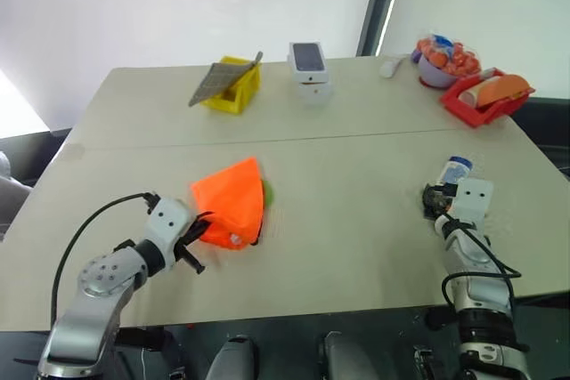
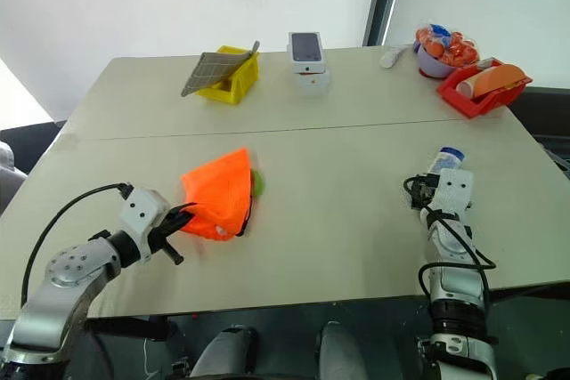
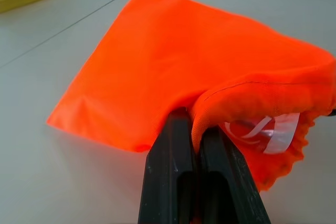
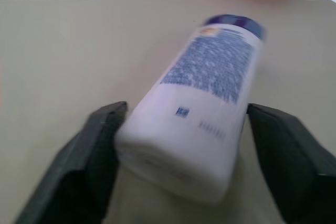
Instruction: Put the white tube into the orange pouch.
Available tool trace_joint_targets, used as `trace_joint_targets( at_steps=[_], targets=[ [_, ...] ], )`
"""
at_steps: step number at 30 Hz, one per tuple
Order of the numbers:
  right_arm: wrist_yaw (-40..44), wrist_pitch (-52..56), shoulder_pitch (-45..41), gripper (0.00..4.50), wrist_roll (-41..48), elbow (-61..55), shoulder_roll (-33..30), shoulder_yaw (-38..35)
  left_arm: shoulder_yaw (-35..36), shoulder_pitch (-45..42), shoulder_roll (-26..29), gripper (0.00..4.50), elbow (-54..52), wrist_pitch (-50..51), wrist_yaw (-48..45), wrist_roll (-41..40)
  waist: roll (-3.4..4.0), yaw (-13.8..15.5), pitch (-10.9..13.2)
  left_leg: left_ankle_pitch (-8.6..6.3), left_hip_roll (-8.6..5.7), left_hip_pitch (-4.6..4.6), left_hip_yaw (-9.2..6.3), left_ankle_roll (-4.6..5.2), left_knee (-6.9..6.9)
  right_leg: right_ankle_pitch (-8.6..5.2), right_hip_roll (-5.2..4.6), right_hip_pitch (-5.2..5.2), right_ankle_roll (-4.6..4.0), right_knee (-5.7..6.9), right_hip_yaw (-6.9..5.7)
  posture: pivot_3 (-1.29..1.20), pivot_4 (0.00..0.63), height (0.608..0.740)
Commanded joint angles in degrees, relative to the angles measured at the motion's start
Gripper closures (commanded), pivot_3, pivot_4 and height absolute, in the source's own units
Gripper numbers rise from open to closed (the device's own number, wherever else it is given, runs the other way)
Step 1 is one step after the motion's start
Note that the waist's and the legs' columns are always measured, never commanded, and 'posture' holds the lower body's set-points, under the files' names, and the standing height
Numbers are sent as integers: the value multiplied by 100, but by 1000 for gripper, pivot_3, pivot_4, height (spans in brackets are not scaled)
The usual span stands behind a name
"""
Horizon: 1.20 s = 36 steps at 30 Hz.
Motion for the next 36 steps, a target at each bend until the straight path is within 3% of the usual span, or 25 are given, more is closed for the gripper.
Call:
trace_joint_targets(
  at_steps=[1, 6, 11, 14, 18, 24, 36],
  targets=[
    [-41, -131, -38, 2652, -4, -84, 38, -55, -87, -189, -128, 4500, -45, -96, 131, -77, 0, -3, 0, 0, 0, 1, 0, 0, 0, -3, 1, 0, 6, 1, 0, 0, 150, 740],
    [252, -253, 163, 2652, 44, -398, 14, 81, -220, -345, -308, 4500, 49, -88, 189, -141, 0, 0, 0, 0, 0, 2, 0, 0, 0, -6, 1, 1, 10, 3, 0, 0, 150, 740],
    [2245, -464, 704, 2652, 820, -1680, -210, 745, -163, -541, -531, 4500, 167, 31, 251, -430, 13, -22, 7, 0, 0, 1, 0, 0, -2, -11, 2, -1, 22, 3, 0, 0, 150, 740],
    [3543, 197, 1229, 2652, 1527, -2733, -662, 1318, 0, -694, -616, 4500, 246, 218, 234, -770, 11, -6, 9, 0, 1, 2, -3, 0, -1, -13, 3, 1, 24, 4, -1, 0, 150, 740],
    [4375, 1105, 1598, 2652, 2230, -3668, -1149, 1832, 107, -848, -608, 4500, 342, 365, 160, -1145, -3, 22, 9, 0, 1, 1, -8, 0, 1, -15, 2, 4, 26, 1, -3, 0, 150, 740],
    [4869, 1901, 1656, 2652, 2572, -4253, -1501, 2427, 389, -1067, -601, 4500, 499, 622, 151, -1708, -33, 24, 26, -1, 0, -1, -8, -2, 4, -15, 1, 0, 24, -1, -3, 0, 150, 740],
    [4948, 2090, 1450, 2652, 2475, -4328, -1373, 2828, 281, -1336, -275, 4500, 426, 1106, -269, -2364, -50, 28, 33, -1, 0, -5, -7, -2, 3, -15, 0, -4, 24, -6, -4, 0, 150, 740]
  ],
)
